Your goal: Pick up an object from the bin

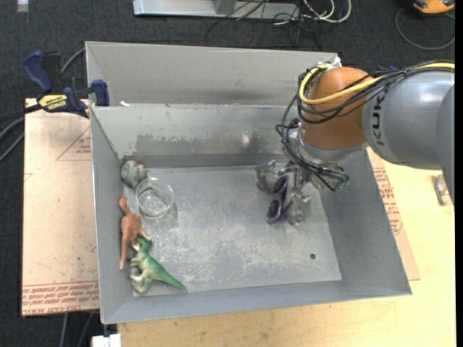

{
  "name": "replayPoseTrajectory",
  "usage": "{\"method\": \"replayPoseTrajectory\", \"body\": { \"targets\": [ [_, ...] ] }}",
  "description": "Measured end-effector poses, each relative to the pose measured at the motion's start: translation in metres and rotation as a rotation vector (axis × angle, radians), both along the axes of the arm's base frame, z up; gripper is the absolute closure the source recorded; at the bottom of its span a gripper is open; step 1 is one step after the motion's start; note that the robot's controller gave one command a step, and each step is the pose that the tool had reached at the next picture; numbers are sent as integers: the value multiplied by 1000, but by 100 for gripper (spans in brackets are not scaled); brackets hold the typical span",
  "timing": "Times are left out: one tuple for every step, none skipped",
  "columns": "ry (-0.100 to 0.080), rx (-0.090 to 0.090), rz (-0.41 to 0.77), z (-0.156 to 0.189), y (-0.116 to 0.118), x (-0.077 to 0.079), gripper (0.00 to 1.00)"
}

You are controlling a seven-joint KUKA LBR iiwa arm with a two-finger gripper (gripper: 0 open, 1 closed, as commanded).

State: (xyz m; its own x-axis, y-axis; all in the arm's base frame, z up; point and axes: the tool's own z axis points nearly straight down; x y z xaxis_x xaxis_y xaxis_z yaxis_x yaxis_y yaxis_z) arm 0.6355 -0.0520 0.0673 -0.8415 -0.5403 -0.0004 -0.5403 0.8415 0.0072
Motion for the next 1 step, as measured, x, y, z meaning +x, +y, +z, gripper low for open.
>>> {"method": "replayPoseTrajectory", "body": {
  "targets": [
    [-13,-3,499,3,7,-8,0]
  ]
}}
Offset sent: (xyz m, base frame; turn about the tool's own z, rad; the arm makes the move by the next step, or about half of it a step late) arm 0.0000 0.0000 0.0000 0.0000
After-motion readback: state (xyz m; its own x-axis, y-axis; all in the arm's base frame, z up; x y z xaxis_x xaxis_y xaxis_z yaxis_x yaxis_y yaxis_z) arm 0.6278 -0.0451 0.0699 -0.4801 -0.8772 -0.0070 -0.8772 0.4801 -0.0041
